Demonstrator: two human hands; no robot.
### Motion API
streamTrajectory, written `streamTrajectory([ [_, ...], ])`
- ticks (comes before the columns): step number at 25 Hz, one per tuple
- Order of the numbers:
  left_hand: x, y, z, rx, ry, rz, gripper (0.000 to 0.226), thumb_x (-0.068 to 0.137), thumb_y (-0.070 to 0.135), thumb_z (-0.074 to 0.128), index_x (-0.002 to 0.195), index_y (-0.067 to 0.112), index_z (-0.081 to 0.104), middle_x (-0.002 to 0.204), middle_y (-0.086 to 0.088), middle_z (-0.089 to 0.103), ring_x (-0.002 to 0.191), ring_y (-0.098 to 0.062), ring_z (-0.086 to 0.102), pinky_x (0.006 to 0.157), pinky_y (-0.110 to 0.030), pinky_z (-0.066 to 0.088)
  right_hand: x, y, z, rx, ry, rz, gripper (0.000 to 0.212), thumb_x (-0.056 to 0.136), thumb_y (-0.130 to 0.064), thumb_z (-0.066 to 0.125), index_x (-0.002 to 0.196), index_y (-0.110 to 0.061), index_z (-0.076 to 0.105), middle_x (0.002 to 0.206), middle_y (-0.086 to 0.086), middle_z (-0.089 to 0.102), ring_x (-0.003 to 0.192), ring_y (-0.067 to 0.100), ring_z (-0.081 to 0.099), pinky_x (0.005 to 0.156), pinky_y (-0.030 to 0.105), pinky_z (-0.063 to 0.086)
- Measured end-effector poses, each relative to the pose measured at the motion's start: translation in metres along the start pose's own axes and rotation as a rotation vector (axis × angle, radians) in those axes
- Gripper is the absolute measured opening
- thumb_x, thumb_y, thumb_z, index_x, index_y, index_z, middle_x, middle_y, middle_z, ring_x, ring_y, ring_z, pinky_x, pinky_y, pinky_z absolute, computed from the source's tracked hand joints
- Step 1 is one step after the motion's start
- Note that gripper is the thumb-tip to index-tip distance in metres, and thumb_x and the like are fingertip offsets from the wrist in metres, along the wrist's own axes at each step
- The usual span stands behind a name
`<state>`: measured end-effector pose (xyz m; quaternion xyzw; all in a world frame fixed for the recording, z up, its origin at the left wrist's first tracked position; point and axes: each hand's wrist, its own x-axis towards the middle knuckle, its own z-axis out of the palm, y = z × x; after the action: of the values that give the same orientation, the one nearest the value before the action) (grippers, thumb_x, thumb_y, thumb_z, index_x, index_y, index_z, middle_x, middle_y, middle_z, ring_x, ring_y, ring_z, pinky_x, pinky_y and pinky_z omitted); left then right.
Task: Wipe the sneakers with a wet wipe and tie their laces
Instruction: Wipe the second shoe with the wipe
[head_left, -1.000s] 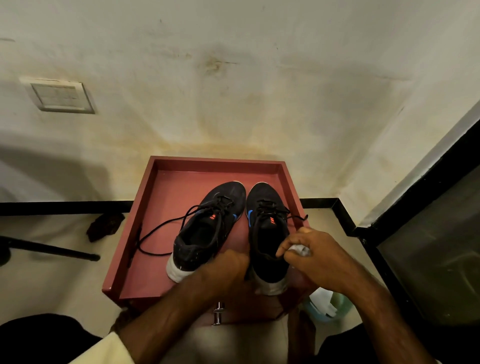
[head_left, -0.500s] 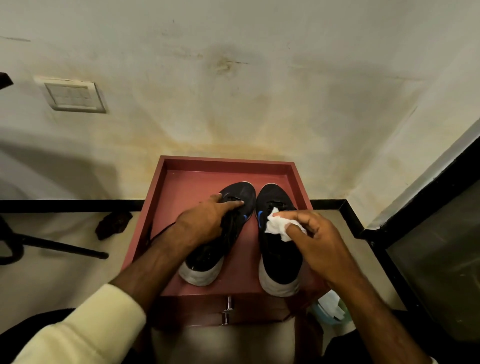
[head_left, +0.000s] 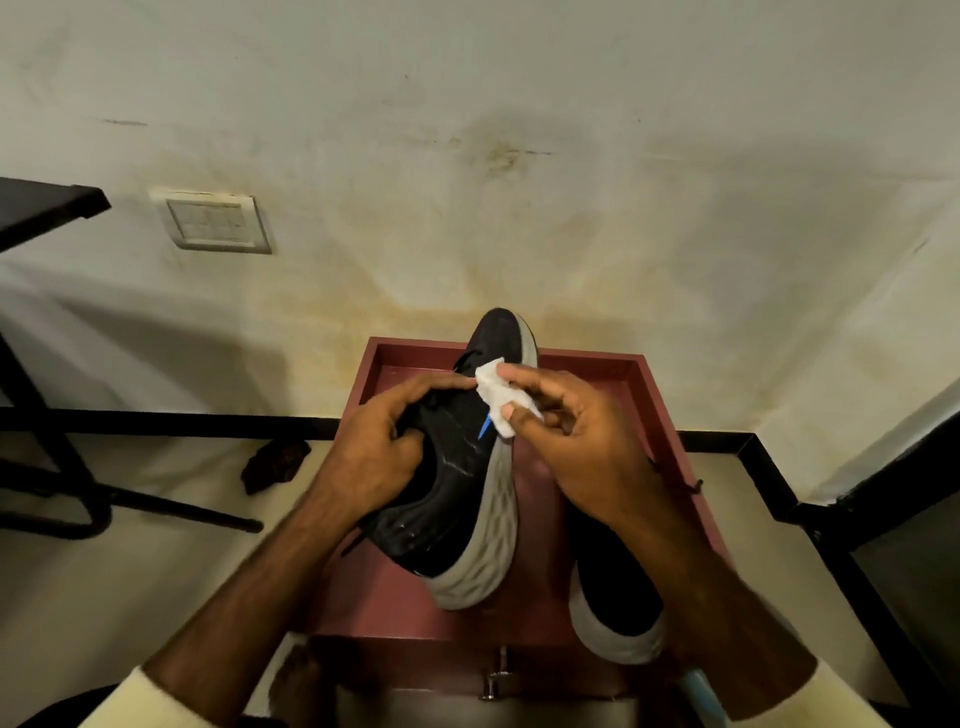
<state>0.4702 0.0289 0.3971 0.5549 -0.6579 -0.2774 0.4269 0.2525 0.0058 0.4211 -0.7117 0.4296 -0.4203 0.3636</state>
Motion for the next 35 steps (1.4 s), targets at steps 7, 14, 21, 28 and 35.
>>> streamTrajectory([
  [7, -0.009, -0.013, 0.001, -0.173, 0.109, -0.092, 0.068, 0.078, -0.024, 0.052, 0.111, 0.033, 0.068, 0.112, 0.018, 0.074, 0.107, -0.007, 0.071, 0.088, -0.022, 0.059, -0.039, -0.008, 0.022, -0.134, -0.325, -0.205, 0.028, 0.091, -0.015, 0.078, 0.119, -0.019, 0.079, 0.106, -0.007, 0.071, 0.098, 0.011, 0.071, 0.086, 0.032, 0.059],
  [14, -0.01, 0.001, 0.004, -0.201, 0.115, -0.097, 0.064, 0.077, -0.017, 0.052, 0.112, 0.033, 0.069, 0.118, 0.01, 0.074, 0.114, -0.008, 0.069, 0.101, -0.04, 0.057, -0.039, -0.006, 0.02, -0.126, -0.187, -0.252, 0.03, 0.094, -0.006, 0.073, 0.121, -0.017, 0.078, 0.114, -0.004, 0.072, 0.107, 0.012, 0.071, 0.092, 0.034, 0.058],
  [21, -0.013, 0.01, 0.013, -0.151, 0.016, -0.07, 0.06, 0.085, -0.014, 0.055, 0.119, 0.033, 0.067, 0.116, 0.01, 0.076, 0.108, -0.011, 0.072, 0.093, -0.042, 0.06, -0.014, -0.004, 0.009, -0.223, 0.009, -0.276, 0.026, 0.095, -0.01, 0.074, 0.12, -0.017, 0.078, 0.115, -0.005, 0.073, 0.108, 0.006, 0.07, 0.093, 0.034, 0.058],
  [28, -0.002, 0.009, 0.0, -0.108, 0.146, -0.258, 0.053, 0.091, -0.01, 0.057, 0.112, 0.038, 0.069, 0.114, 0.017, 0.071, 0.103, -0.003, 0.07, 0.078, -0.016, 0.06, -0.074, -0.013, 0.032, -0.335, -0.345, -0.601, 0.029, 0.095, -0.009, 0.073, 0.123, -0.014, 0.076, 0.116, 0.003, 0.065, 0.106, 0.016, 0.064, 0.096, 0.026, 0.051],
  [35, -0.003, 0.011, 0.013, -0.053, 0.163, -0.271, 0.06, 0.084, -0.012, 0.054, 0.111, 0.039, 0.071, 0.116, 0.009, 0.075, 0.094, -0.012, 0.074, 0.077, -0.035, 0.065, -0.078, -0.017, 0.035, -0.412, -0.185, -0.58, 0.026, 0.099, -0.01, 0.066, 0.123, -0.008, 0.074, 0.116, 0.005, 0.064, 0.103, 0.021, 0.062, 0.09, 0.035, 0.052],
])
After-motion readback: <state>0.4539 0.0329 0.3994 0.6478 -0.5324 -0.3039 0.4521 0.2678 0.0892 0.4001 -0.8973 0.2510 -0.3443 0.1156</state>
